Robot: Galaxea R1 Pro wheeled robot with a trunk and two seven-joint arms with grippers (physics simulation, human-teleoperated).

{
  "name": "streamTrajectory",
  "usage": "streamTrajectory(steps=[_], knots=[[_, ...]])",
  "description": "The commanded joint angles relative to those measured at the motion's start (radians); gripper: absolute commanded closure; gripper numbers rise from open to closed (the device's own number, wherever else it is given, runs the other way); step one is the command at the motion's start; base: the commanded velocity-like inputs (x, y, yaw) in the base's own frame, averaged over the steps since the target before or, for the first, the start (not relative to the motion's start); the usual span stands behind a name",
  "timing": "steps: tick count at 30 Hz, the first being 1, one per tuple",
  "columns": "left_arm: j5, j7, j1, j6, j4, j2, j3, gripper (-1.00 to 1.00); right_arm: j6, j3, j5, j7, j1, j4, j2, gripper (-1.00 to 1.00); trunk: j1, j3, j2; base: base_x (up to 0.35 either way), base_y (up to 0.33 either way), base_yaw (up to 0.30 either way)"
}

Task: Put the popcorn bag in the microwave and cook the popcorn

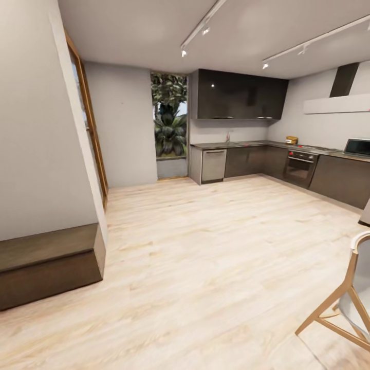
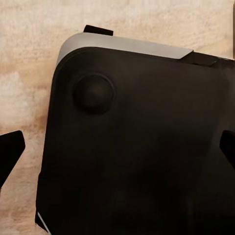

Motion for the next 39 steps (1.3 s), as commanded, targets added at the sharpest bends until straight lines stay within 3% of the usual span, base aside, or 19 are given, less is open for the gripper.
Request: streamTrajectory(steps=[1,39], knots=[[0.007,0.0,0.0,0.002,-0.001,0.0,-0.001,-1.0,-0.004,0.006,0.007,0.0,0.0,0.001,0.0,-1.0,0.001,-0.001,0.0,0.322,0.0,0.0],[0.004,0.0,0.0,0.002,-0.001,0.0,-0.009,-1.0,-0.004,0.005,0.004,0.0,0.0,0.001,0.0,-1.0,0.001,-0.001,0.0,0.322,0.0,0.0]])
